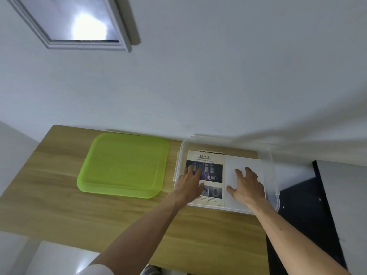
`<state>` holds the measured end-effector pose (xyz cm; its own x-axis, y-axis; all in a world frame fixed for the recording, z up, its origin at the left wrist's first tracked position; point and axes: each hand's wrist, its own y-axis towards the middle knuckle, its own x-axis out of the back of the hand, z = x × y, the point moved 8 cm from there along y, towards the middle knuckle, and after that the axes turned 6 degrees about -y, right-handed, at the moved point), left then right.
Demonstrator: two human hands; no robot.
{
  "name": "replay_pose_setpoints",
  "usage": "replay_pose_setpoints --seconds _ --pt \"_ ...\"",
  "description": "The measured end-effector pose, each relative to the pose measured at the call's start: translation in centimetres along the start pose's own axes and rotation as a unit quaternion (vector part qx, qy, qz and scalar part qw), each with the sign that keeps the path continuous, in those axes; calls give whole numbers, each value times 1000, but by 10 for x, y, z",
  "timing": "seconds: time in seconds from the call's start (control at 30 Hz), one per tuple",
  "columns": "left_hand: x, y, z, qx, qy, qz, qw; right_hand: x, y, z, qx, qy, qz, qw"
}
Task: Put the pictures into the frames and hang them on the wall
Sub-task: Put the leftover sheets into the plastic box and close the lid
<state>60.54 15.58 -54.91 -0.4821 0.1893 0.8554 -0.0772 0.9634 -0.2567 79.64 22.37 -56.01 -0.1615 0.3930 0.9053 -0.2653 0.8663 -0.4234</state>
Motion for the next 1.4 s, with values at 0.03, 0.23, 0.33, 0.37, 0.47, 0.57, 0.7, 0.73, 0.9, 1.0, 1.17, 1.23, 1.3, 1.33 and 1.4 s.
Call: replay_pose_setpoints --seconds 0.03,0.23,0.33,0.37,0.47,0.57,0.7,0.73,0.9,1.0,1.17,1.23,1.3,1.33,1.4 --pt "11 -2 -1 -23 -20 -31 999 8 0 6 3 5 -20 1000" --pt "81 -22 28 -126 -60 -191 972 74 -2 83 66 68 -169 981" --pt "114 -26 82 -50 -48 -200 977 98 -6 140 117 93 -210 966" --pt "122 -27 104 -12 -49 -190 980 103 -8 160 136 97 -219 961" --pt "141 -40 174 96 -68 -174 978 104 -10 216 179 116 -205 955" --pt "151 -60 238 179 -98 -165 965 82 -4 263 195 133 -120 964" --pt "154 -85 303 264 -106 -137 949 45 9 295 114 156 -22 981" --pt "153 -91 317 283 -100 -125 946 37 12 298 78 161 -3 984" --pt "146 -109 374 348 -95 -62 931 10 22 301 -49 199 69 976" --pt "142 -109 391 372 -159 -52 913 2 26 301 -80 230 77 967" --pt "146 -109 402 394 -207 -82 892 -6 33 292 -139 342 74 926" --pt "149 -112 409 419 -232 -86 874 -10 36 290 -146 369 83 914" --pt "149 -116 422 449 -255 -79 853 -16 37 290 -144 381 115 906" --pt "148 -119 428 459 -265 -72 845 -17 37 289 -140 383 125 904" --pt "148 -124 437 462 -289 -54 837 -14 36 286 -131 388 134 903"
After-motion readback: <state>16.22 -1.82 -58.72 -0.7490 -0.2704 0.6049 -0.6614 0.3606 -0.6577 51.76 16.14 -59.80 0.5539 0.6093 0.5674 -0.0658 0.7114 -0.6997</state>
